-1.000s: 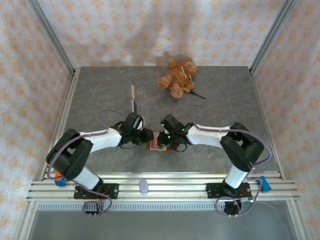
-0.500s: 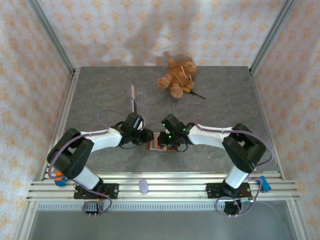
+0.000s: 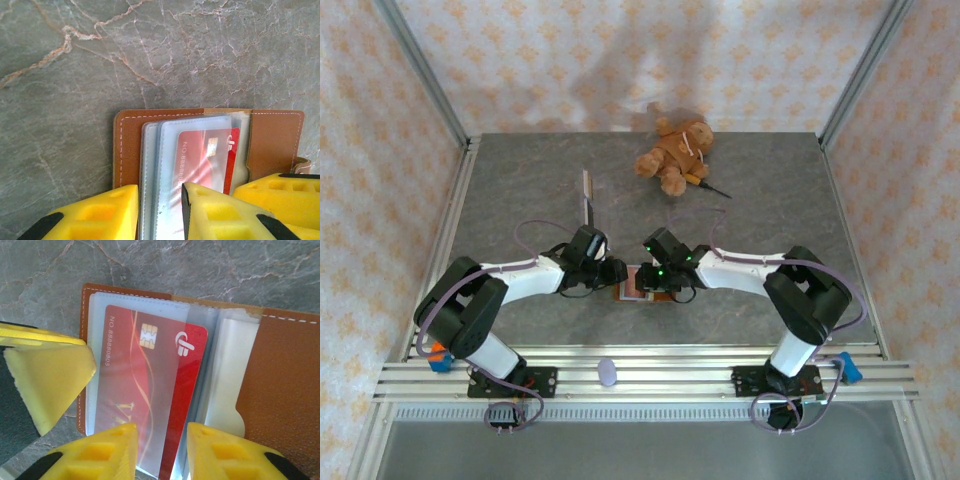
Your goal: Put the credit cards into the card holder
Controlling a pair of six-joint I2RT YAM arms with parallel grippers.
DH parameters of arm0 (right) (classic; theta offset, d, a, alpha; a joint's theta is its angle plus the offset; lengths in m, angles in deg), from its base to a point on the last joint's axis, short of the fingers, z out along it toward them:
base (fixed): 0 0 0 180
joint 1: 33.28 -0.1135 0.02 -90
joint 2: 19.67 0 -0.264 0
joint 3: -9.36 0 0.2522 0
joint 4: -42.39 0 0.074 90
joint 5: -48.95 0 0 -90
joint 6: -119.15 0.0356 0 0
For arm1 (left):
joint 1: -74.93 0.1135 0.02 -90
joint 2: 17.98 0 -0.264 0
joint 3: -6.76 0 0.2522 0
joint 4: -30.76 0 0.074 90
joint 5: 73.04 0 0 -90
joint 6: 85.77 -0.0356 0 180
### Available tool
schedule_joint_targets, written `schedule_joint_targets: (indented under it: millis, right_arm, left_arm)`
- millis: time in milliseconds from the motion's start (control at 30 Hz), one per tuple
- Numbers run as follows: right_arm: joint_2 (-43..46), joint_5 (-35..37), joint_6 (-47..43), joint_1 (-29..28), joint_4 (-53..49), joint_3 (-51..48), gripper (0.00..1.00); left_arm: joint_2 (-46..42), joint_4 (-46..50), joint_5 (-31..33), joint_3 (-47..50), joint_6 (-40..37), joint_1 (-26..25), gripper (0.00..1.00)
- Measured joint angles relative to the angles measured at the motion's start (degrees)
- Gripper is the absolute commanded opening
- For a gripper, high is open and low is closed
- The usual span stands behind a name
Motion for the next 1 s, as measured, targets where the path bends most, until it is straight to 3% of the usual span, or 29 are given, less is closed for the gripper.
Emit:
schedule_joint_targets:
  millis: [433, 1000]
  right_arm:
    - [-2.01, -0.7, -0.02, 0.04, 1.53, 0.0, 0.13]
    - [-2.64, -1.79, -0.87, 0.39, 2.32, 0.0, 0.02]
  left_arm:
    - [-0.31, -0.09, 0.0, 0.0, 0.04, 0.0, 0.3]
    - [-0.31, -0.02, 0.02, -0.11, 0.0, 0.0, 0.28]
